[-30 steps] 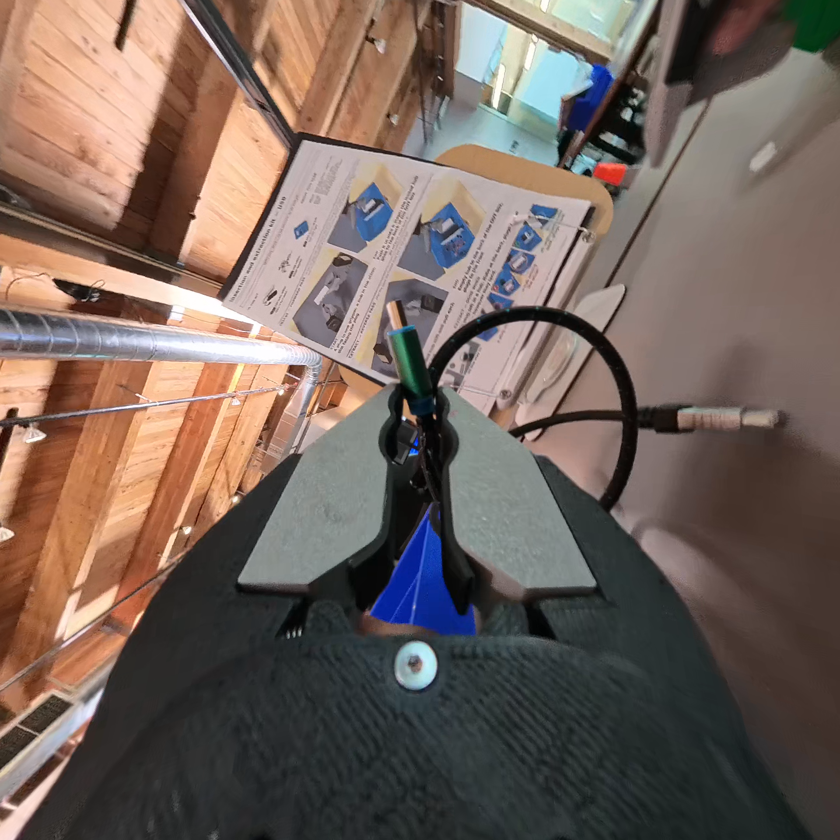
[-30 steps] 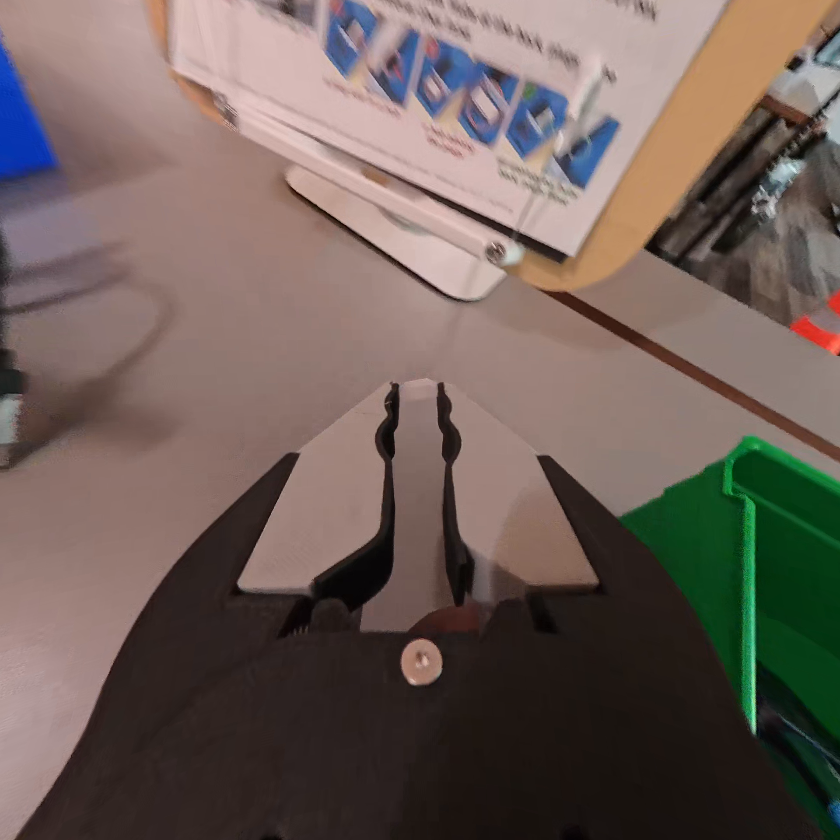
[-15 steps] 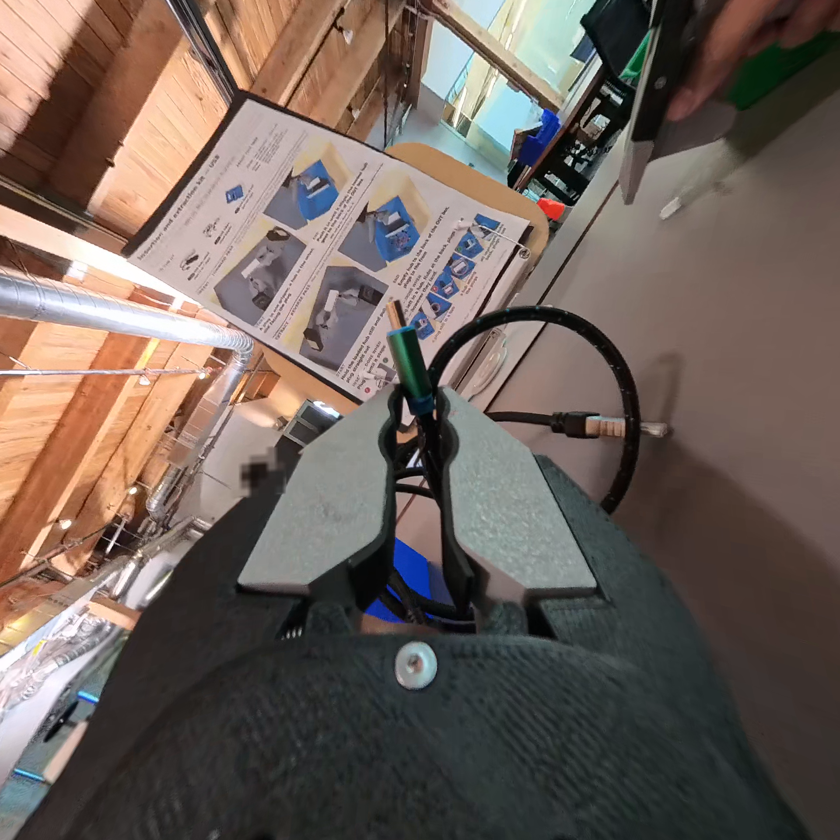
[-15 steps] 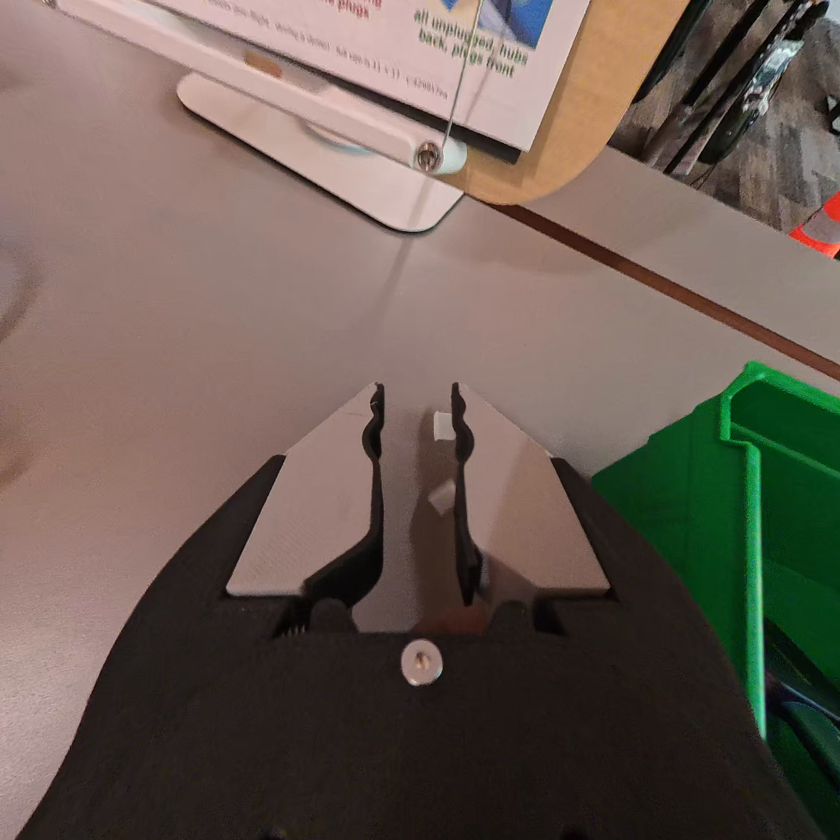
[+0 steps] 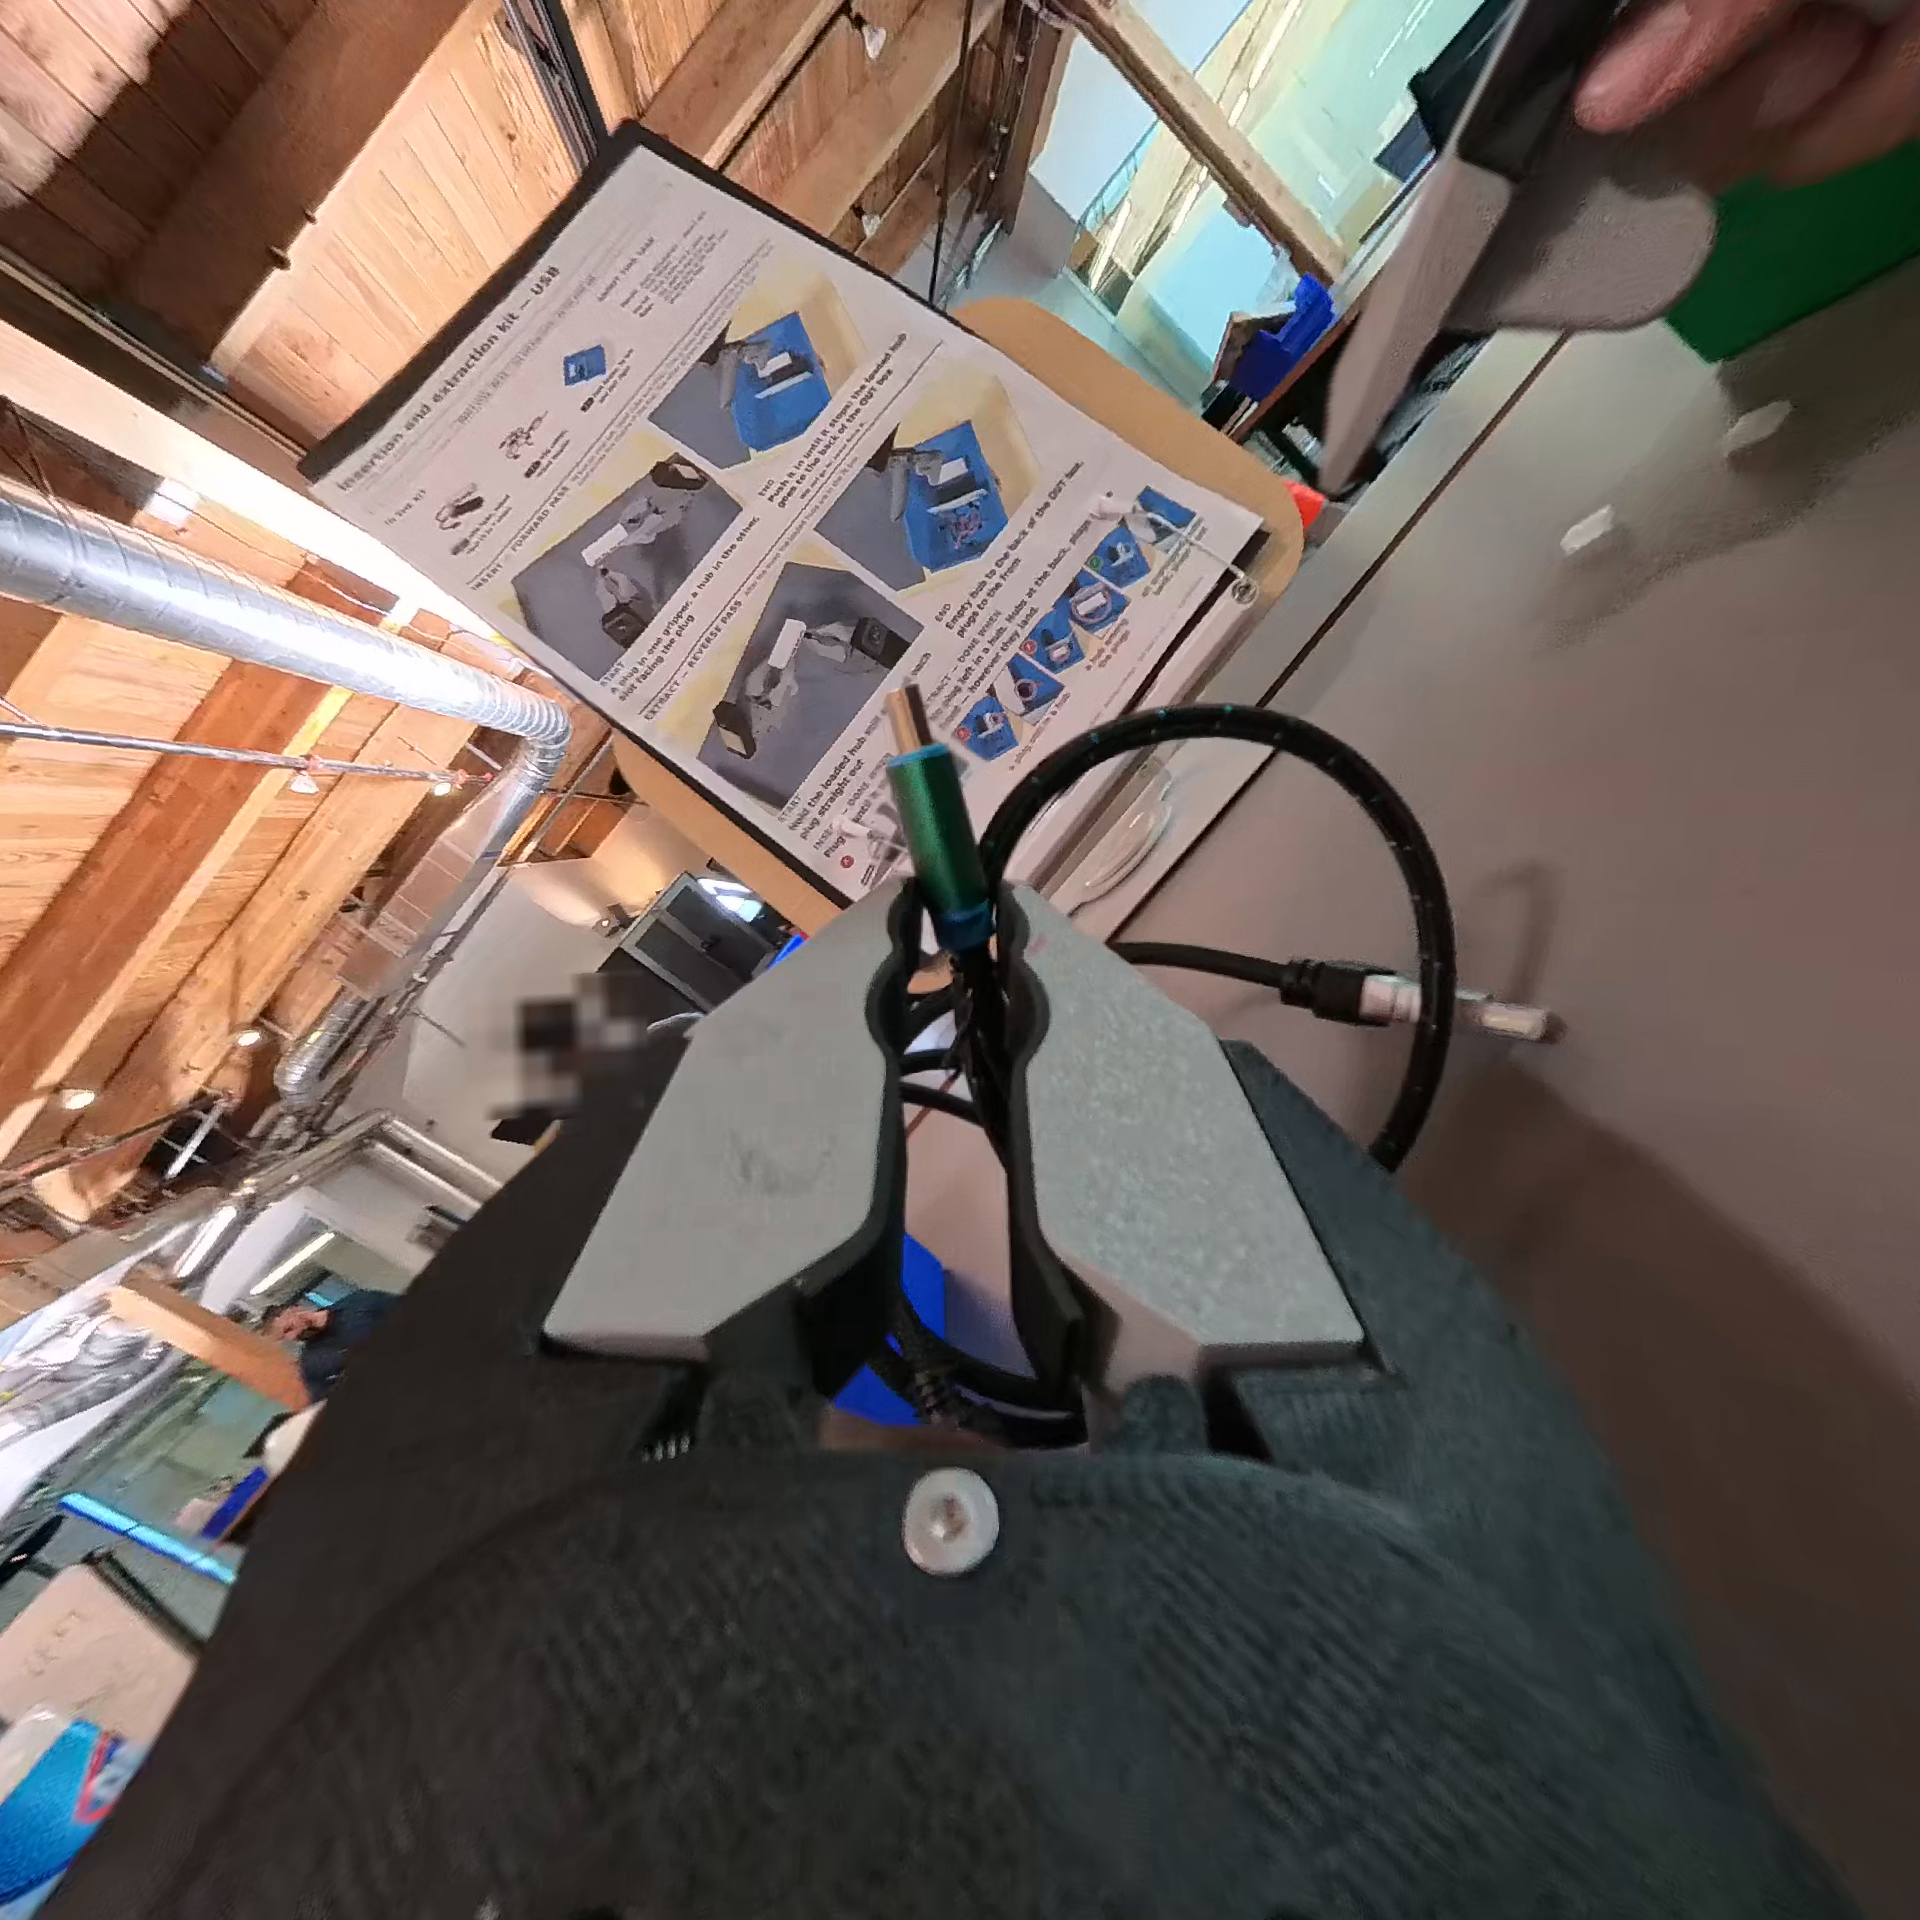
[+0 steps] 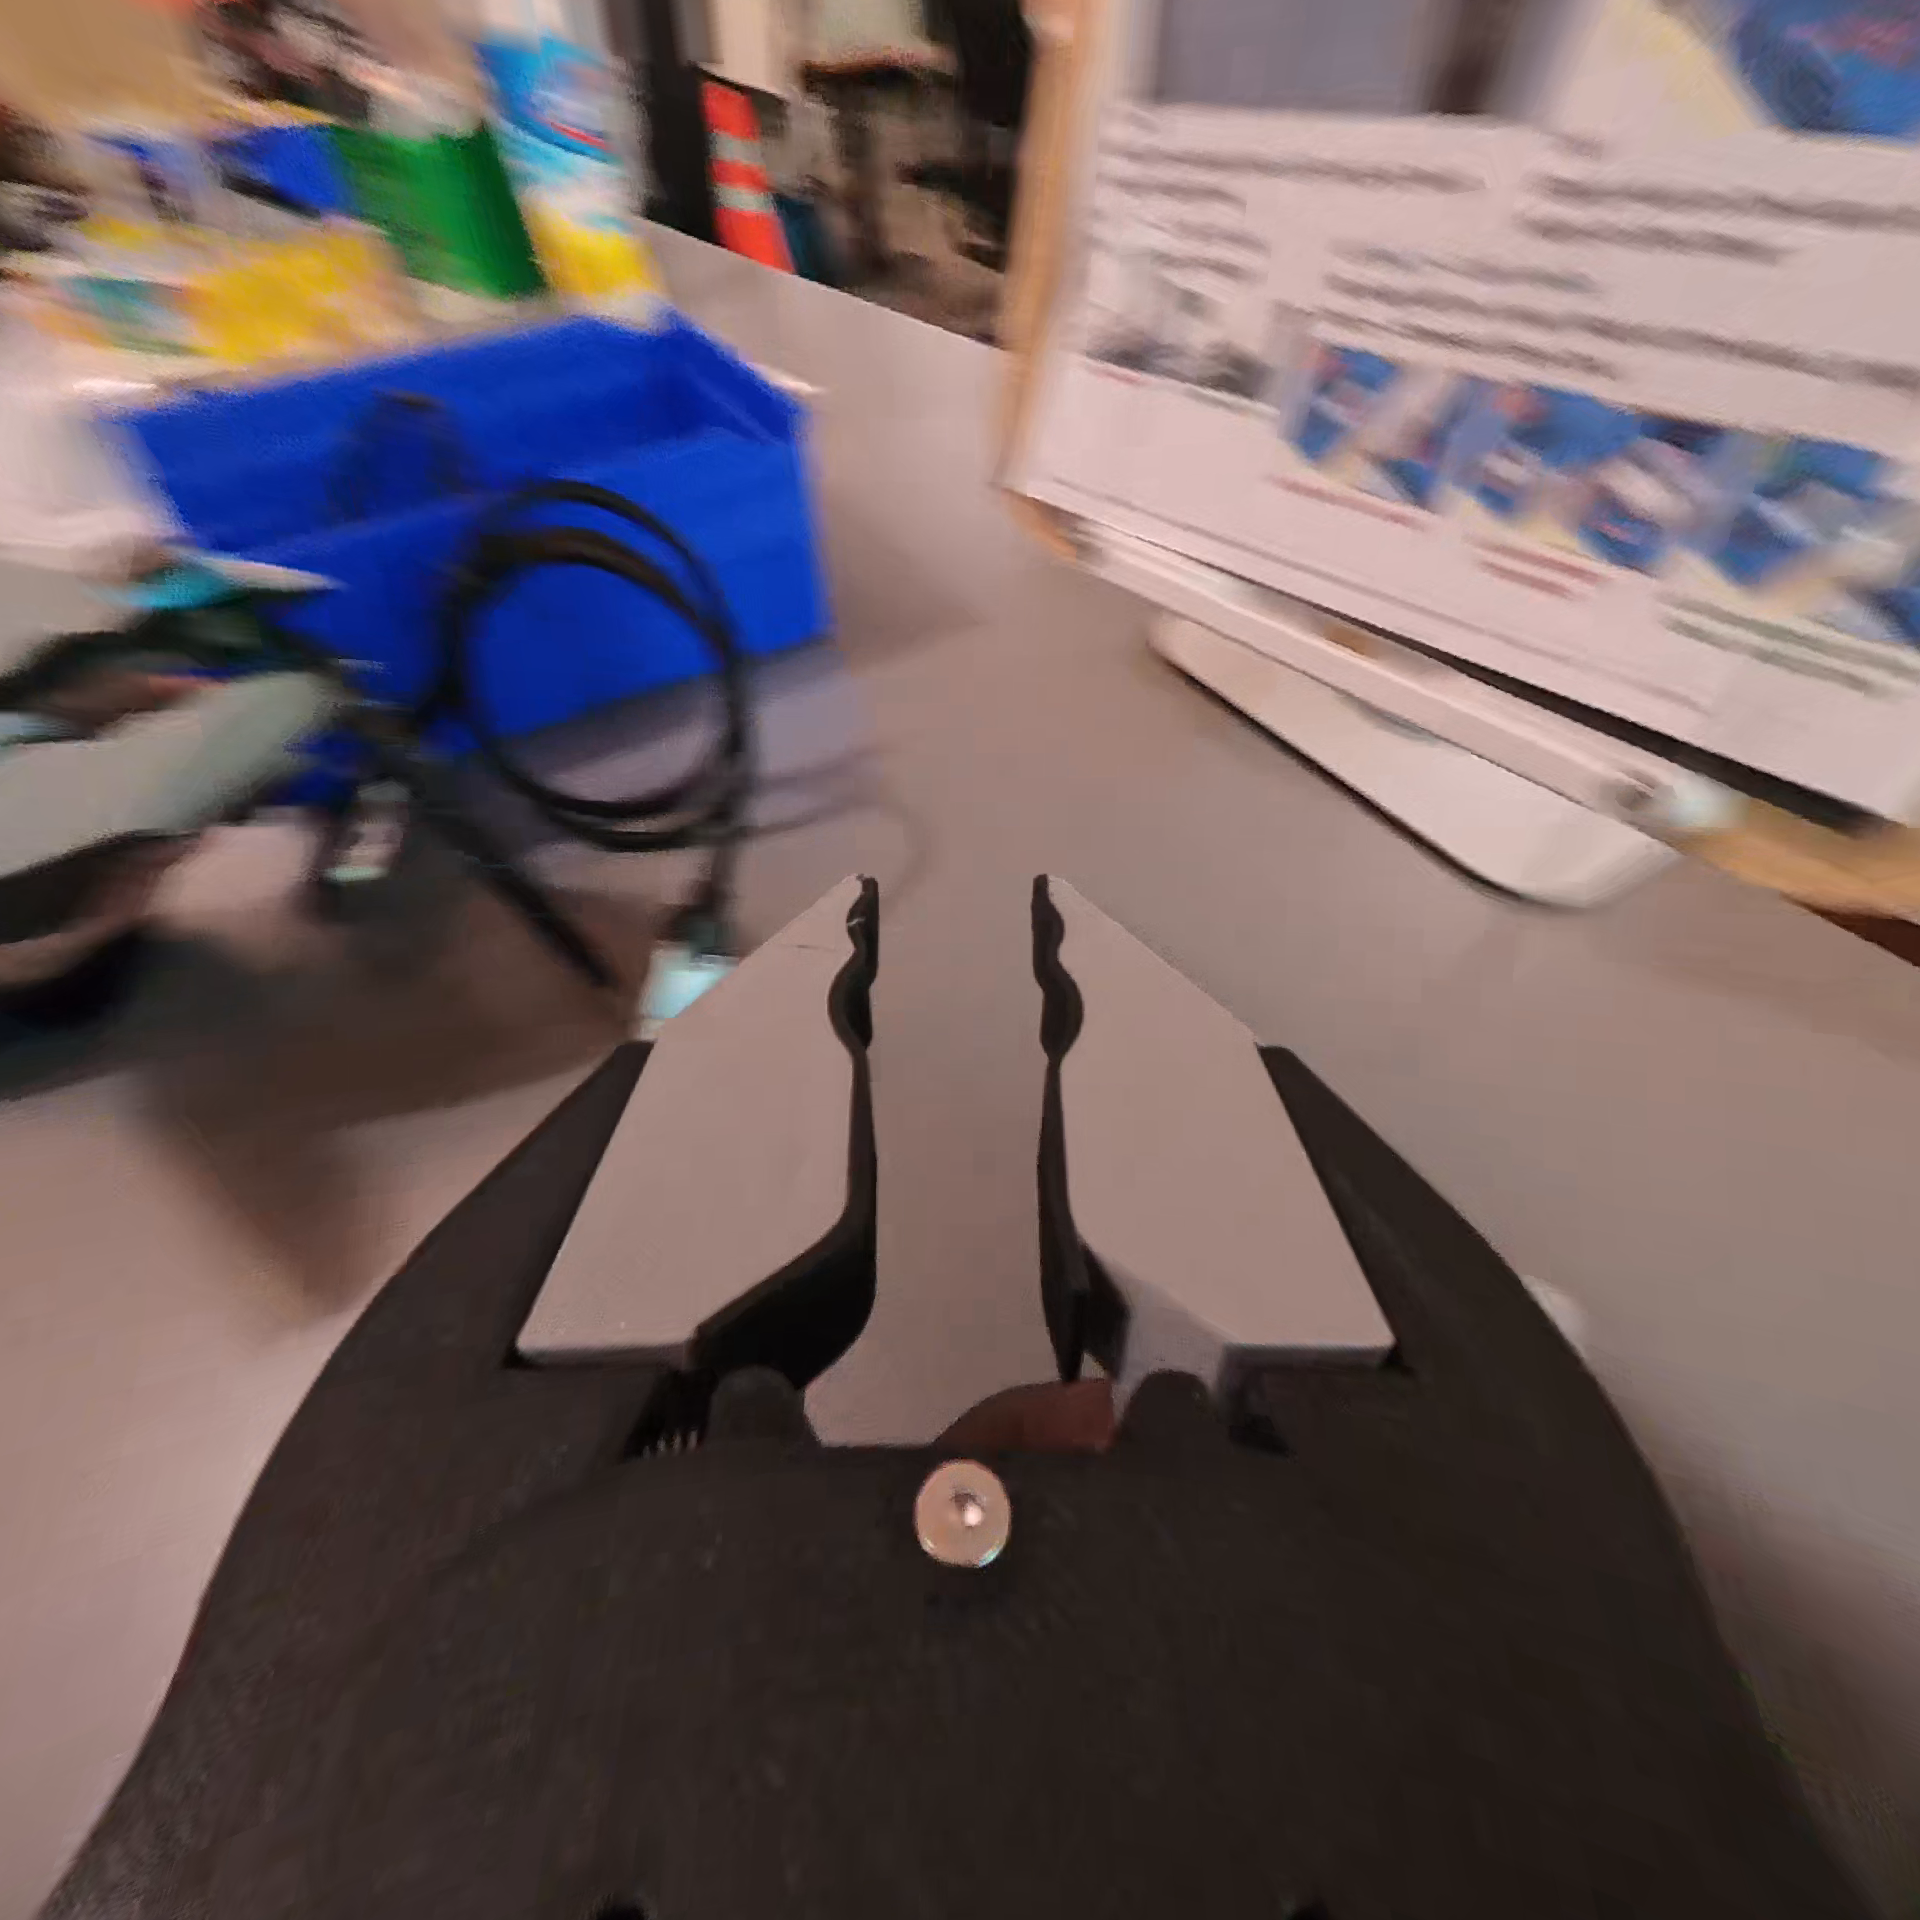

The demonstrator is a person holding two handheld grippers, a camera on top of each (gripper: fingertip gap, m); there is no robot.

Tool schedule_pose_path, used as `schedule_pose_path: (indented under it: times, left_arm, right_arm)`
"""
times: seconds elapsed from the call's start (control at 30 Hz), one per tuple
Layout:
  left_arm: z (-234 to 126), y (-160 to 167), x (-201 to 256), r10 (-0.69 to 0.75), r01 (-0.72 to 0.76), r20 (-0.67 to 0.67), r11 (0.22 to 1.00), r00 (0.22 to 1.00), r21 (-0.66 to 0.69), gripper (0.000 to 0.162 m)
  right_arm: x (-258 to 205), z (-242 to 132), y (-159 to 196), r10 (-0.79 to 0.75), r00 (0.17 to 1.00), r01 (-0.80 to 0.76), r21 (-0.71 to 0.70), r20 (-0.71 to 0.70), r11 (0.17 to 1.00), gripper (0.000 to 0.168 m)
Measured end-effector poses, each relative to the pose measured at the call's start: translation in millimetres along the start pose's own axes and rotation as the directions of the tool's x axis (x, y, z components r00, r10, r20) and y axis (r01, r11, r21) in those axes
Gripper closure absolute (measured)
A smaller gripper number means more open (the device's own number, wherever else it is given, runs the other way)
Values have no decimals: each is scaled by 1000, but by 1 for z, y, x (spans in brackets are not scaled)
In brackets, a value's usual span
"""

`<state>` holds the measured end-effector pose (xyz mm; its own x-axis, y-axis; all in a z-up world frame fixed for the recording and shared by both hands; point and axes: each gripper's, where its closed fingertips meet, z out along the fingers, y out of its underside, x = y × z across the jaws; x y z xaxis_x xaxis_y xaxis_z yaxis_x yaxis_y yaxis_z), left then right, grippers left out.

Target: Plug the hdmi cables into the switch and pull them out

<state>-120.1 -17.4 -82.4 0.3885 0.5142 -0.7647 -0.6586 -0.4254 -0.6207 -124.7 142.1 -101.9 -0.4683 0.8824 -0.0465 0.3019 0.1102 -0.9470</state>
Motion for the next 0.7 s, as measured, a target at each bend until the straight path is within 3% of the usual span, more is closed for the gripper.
schedule_pose_path:
  times: [0.13,0.3,0.4,0.53,0.7]
  left_arm:
    - [-1,-3,0,-22,22,-1,999,1000,28,150]
    - [-3,-10,-3,4,-7,36,998,999,60,150]
    - [-5,-19,0,39,-44,50,994,998,104,150]
    - [-7,-25,3,58,-64,48,989,997,133,150]
    - [-19,-46,3,54,-64,50,966,997,251,150]
  right_arm:
    - [-105,-13,-15,-162,888,121,120,431,985,148]
    - [-152,-7,-30,-96,833,-8,185,545,983,148]
    - [-165,2,-36,-115,848,-8,230,517,973,147]
    - [-169,4,-44,-257,896,126,347,363,929,152]
    - [-176,4,-44,-391,887,275,397,246,875,146]
